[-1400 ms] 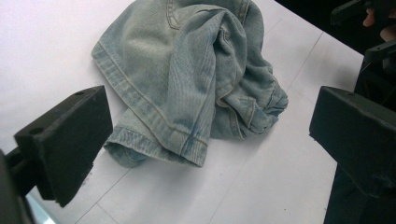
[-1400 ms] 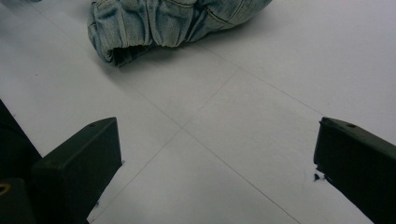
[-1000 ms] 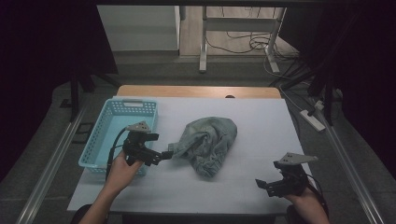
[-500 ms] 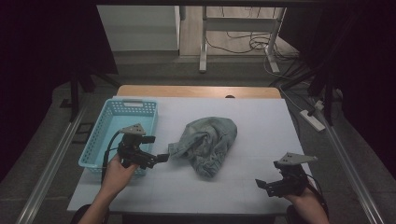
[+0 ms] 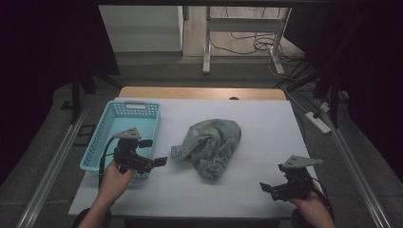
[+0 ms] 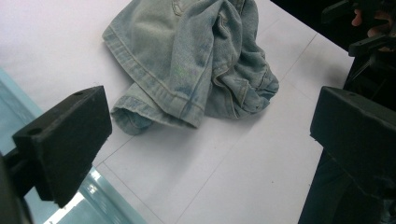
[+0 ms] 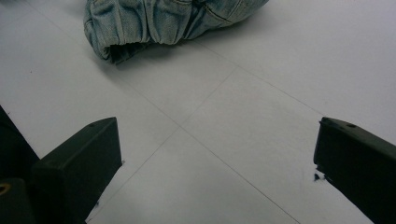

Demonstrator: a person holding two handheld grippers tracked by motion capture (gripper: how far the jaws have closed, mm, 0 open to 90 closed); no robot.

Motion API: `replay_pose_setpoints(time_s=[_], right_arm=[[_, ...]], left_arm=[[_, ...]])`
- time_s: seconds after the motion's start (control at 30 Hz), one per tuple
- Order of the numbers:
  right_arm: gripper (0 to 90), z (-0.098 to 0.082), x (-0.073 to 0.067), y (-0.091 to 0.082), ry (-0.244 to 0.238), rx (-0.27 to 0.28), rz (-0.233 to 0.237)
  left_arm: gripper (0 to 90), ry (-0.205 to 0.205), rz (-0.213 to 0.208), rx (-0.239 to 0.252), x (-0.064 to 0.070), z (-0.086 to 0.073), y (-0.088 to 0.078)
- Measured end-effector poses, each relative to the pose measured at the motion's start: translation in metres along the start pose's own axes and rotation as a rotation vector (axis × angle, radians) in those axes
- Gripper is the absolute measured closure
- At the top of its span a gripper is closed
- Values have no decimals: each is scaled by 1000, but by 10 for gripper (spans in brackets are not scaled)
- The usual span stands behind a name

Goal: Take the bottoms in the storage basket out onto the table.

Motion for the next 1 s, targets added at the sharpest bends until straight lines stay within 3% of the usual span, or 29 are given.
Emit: replay_pose_setpoints(time_s=[1.0], right_arm=[[11,0,0,1,-6,-11,3]], left_arm=[[1,-47,35,34,-1,-27,-22]])
Point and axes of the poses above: each handheld gripper's, and its own axes: y roughly forward along the jaws, z roughly out of its top, x roughly to its right, the point moved 2 cm from there along y, roughly forward along the jaws, and after that the axes turned 2 degrees about -y, right-handed, at the moved point
